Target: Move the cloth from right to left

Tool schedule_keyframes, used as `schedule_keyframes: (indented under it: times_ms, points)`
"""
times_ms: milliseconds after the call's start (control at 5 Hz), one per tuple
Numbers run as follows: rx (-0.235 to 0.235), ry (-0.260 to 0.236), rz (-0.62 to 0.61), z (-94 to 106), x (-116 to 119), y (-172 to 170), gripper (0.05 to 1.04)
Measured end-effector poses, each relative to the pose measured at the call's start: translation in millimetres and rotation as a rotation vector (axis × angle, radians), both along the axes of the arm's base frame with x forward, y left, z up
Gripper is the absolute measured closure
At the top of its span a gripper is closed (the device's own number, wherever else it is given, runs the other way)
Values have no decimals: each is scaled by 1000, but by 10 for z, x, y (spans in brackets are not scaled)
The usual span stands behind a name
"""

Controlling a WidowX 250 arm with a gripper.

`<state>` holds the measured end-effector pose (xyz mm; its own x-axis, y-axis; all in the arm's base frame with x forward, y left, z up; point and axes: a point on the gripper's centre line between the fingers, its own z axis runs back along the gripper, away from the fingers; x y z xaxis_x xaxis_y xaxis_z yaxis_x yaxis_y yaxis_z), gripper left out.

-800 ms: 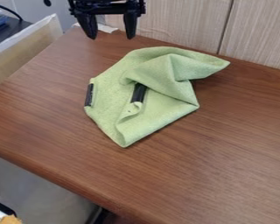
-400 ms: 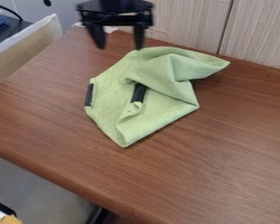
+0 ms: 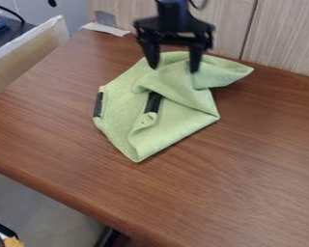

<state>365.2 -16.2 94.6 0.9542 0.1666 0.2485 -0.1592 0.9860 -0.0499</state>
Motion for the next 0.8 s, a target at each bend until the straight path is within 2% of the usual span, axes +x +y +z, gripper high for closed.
schedule_keyframes:
  times_ms: [200, 400, 600, 800]
  points:
    - [35, 5, 7, -153, -15, 13, 84]
    - [6, 15, 27, -299, -94, 73, 83]
    - [-17, -14, 102, -416, -143, 204, 83]
    - [-14, -23, 137, -426, -90, 305, 83]
